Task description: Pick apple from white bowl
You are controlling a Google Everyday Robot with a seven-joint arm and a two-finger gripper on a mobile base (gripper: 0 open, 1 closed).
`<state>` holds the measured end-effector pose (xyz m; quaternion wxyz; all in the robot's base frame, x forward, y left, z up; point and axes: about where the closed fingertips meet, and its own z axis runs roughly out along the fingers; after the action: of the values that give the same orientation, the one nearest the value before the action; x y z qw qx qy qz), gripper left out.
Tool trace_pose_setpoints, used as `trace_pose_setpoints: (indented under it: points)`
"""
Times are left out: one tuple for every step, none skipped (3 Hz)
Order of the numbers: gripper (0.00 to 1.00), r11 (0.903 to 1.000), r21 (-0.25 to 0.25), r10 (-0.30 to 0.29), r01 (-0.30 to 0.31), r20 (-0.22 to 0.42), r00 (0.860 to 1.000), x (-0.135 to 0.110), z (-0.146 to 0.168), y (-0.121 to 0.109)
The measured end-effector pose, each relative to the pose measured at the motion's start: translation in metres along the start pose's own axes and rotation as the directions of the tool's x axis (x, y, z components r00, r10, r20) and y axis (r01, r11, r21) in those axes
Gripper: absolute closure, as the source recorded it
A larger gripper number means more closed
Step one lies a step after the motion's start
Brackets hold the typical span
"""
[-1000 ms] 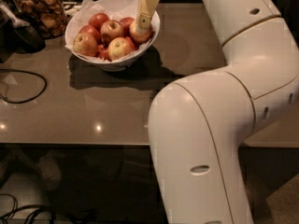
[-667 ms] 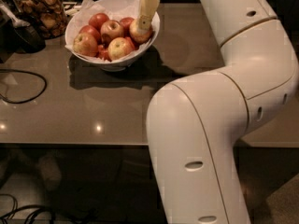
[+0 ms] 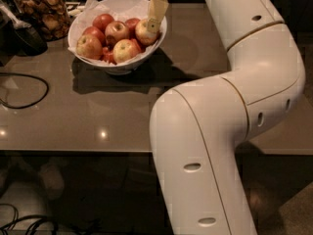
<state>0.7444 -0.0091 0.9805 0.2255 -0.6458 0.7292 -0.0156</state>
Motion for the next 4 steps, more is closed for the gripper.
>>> trace_pose_setpoints:
  points:
    - [0.14, 1.0000, -0.001, 0.008, -0.008, -0.020, 1.000, 0.006, 0.011, -0.004]
    - [0.32, 0.9998, -0.015, 0.008, -0.009, -0.032, 0.999, 0.007, 0.023, -0.004]
    - [0.27, 0.9997, -0.023, 0.004, -0.005, -0.036, 0.999, 0.006, 0.031, -0.004]
    - [0.28, 0.9996, -0.029, 0.002, -0.003, -0.037, 0.999, 0.005, 0.035, -0.004]
